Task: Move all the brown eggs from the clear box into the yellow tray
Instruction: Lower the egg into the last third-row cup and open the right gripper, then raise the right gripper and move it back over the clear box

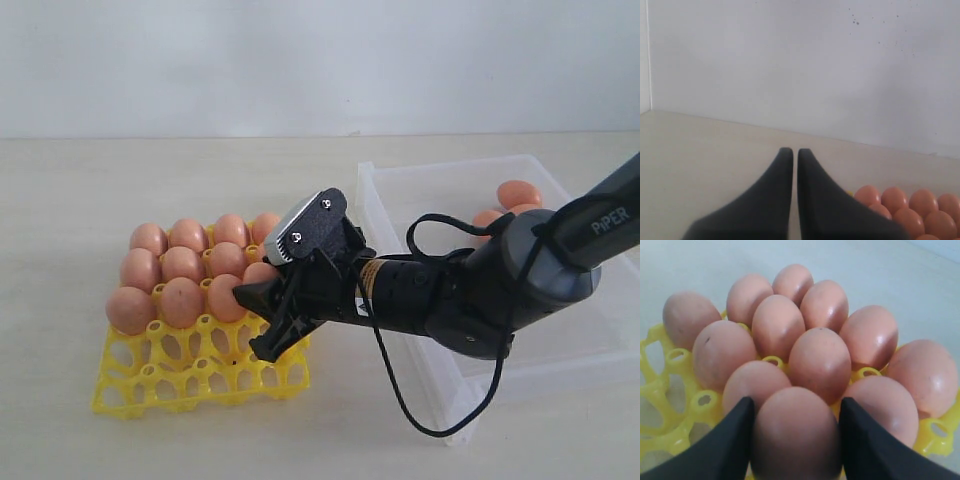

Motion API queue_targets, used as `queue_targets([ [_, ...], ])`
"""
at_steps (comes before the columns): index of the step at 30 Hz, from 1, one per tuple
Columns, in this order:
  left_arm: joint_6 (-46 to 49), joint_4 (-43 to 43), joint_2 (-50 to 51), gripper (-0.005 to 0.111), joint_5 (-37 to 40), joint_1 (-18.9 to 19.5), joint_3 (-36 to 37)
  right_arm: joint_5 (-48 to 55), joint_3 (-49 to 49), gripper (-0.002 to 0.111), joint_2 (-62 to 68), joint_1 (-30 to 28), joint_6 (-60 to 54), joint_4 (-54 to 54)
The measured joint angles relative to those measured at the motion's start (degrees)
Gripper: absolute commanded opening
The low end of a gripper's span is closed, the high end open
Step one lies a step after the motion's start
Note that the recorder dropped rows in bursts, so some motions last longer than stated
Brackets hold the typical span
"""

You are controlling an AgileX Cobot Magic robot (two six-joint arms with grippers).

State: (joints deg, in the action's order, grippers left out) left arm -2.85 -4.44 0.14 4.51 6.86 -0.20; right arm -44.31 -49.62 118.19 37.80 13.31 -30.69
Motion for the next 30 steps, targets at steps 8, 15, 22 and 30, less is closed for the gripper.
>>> queue_targets([
  [8, 0.0, 0.0, 0.0, 0.004, 0.0, 0.0, 0.0, 0.1, 0.0, 0.059, 0.0, 0.0, 0.6, 1.3],
  [15, 0.0, 0.0, 0.0, 0.004, 0.0, 0.0, 0.0, 5.6, 0.0, 0.059, -6.3, 0.0, 2.2, 4.4],
  [22, 0.0, 0.0, 0.0, 0.004, 0.0, 0.0, 0.0, 18.6, 0.0, 0.059, -16.7, 0.0, 6.6, 4.4],
  [30, 0.0, 0.0, 0.0, 0.004, 0.0, 0.0, 0.0, 32.4, 0.0, 0.059, -22.6, 0.0, 7.2, 4.4],
])
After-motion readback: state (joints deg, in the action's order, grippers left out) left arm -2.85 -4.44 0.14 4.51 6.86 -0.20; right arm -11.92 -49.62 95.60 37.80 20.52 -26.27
